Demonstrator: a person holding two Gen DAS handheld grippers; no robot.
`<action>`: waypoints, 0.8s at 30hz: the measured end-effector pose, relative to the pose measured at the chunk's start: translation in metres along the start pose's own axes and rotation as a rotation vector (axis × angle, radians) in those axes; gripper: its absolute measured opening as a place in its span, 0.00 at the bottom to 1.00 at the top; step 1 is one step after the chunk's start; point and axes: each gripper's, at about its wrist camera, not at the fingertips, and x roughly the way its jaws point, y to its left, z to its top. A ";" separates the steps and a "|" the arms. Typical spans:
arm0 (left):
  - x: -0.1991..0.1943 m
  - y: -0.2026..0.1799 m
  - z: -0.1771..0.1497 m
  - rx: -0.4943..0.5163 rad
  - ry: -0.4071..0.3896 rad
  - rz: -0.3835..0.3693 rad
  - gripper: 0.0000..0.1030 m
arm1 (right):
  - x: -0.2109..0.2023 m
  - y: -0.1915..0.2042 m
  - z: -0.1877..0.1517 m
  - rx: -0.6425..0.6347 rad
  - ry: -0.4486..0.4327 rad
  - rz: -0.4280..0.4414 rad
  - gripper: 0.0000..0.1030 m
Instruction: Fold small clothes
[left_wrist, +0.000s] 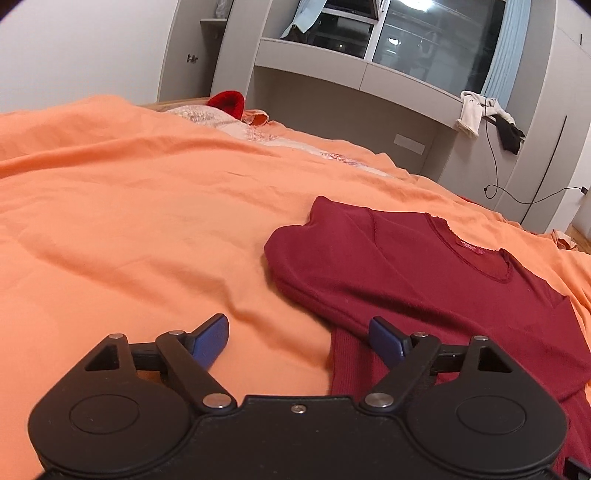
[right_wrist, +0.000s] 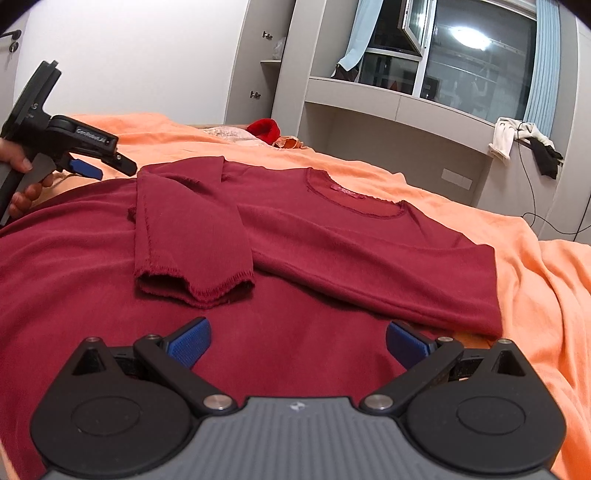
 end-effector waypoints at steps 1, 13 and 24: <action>-0.003 0.001 -0.002 0.005 -0.007 -0.001 0.85 | -0.003 -0.001 -0.003 -0.003 -0.001 -0.001 1.00; -0.062 -0.012 -0.053 0.138 -0.079 0.058 0.95 | -0.056 -0.003 -0.043 -0.076 -0.040 -0.076 1.00; -0.107 -0.008 -0.078 0.130 -0.154 0.060 0.98 | -0.114 0.010 -0.061 -0.107 -0.130 -0.092 1.00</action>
